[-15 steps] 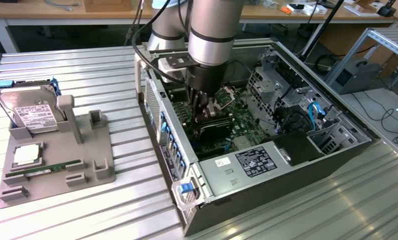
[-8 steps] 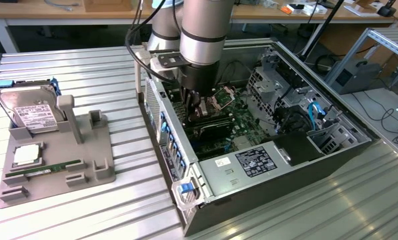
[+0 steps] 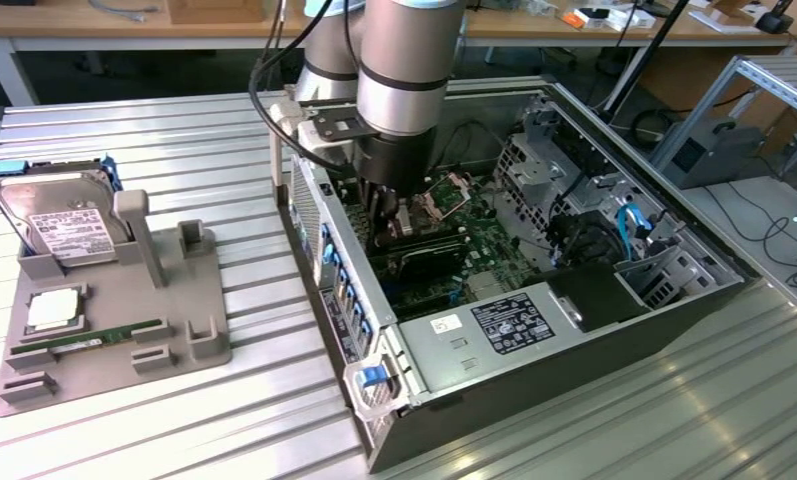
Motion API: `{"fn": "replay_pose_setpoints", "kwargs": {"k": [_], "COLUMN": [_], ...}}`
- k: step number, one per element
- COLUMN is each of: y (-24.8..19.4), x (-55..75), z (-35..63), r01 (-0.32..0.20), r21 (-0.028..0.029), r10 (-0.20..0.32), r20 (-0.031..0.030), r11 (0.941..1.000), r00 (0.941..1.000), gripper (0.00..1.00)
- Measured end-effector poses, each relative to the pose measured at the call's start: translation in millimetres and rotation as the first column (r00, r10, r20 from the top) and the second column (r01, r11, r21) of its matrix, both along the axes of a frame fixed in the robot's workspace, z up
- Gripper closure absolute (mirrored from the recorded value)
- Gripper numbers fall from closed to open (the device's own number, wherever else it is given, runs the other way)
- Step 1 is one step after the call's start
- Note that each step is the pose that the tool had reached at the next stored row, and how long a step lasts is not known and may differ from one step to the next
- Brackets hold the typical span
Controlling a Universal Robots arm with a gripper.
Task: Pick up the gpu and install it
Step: 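Press down on the gpu until it lock into place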
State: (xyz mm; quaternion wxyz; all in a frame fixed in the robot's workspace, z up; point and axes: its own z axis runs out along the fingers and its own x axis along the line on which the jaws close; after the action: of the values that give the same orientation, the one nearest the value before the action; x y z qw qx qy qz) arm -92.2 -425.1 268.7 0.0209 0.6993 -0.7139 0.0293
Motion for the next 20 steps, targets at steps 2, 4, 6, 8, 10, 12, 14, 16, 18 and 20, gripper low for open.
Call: {"fn": "replay_pose_setpoints", "kwargs": {"k": [2,4,6,8,10,12,14,16,18,20], "y": [-0.5,-1.3,-3.0,-4.5,-5.4,-7.1,-7.9,-8.0,-5.4,-1.5], "x": [-0.3,-0.5,-1.0,-1.3,-1.4,-1.6,-1.8,-1.7,-1.8,-1.7], "z": [-0.1,-0.1,-0.1,-0.1,-0.1,0.0,-0.1,-0.1,-0.1,0.0], "r01": [0.0,0.0,0.0,0.0,0.0,0.0,0.0,0.0,0.0,0.0], "r21": [0.0,-0.0001,0.0,-0.0001,0.0,-0.0002,0.0001,-0.0001,-0.0002,-0.0002], "r10": [0.0,0.0,0.0,0.0,0.0,0.0,0.0,0.0,0.0,0.0], "r20": [-0.0001,0.0,0.0,-0.0001,0.0,-0.0002,0.0,0.0,-0.0001,-0.0001], "r11": [1.0,1.0,1.0,1.0,1.0,1.0,1.0,1.0,1.0,1.0], "r00": [1.0,1.0,1.0,1.0,1.0,1.0,1.0,1.0,1.0,1.0], "gripper": [0.87,0.87,0.87,0.87,0.87,0.87,0.87,0.87,0.87,0.87]}}
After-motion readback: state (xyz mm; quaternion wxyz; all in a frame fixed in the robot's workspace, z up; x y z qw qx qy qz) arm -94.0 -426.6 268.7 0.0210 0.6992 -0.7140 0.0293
